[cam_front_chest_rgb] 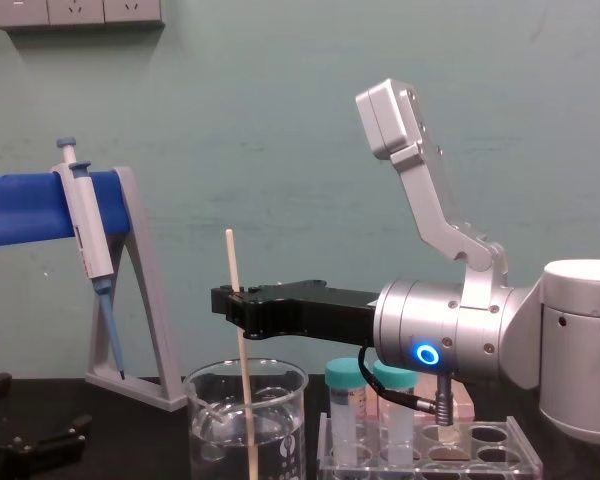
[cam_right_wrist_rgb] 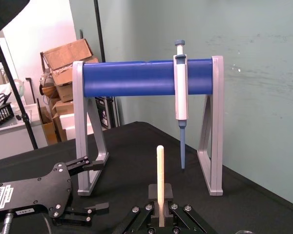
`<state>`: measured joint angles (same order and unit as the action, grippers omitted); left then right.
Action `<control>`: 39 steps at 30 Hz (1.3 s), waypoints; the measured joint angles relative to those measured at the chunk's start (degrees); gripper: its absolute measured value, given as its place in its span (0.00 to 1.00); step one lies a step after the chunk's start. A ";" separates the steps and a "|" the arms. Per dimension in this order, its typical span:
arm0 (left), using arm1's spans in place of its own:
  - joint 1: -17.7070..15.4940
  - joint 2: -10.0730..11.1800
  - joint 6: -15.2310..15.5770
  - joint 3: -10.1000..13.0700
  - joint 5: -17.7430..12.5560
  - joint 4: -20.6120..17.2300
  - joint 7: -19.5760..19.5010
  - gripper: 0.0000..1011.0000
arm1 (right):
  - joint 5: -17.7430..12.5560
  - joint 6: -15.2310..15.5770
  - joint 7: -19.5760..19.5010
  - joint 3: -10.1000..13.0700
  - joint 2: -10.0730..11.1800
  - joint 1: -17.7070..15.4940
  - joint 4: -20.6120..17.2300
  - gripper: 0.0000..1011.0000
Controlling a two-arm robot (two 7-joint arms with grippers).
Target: Hold the thermometer with one hand and immerse one end into the beaker, then reinsert it into the test tube rack.
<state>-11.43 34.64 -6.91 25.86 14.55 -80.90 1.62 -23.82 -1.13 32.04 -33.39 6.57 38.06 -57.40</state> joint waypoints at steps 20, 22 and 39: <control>0.00 0.00 0.00 0.00 0.00 0.00 0.00 0.99 | -0.07 0.00 -0.02 0.00 0.00 0.00 -0.05 0.05; 0.00 0.00 0.00 0.00 0.00 0.00 0.00 0.99 | -0.07 0.00 -0.02 0.00 0.00 0.00 -0.05 0.05; 0.00 0.00 0.00 0.00 0.00 0.00 0.00 0.99 | -0.07 0.00 -0.07 0.00 0.00 0.00 -0.05 0.05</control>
<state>-11.43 34.65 -6.91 25.86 14.55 -80.90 1.62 -23.89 -1.14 31.97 -33.40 6.57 38.05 -57.44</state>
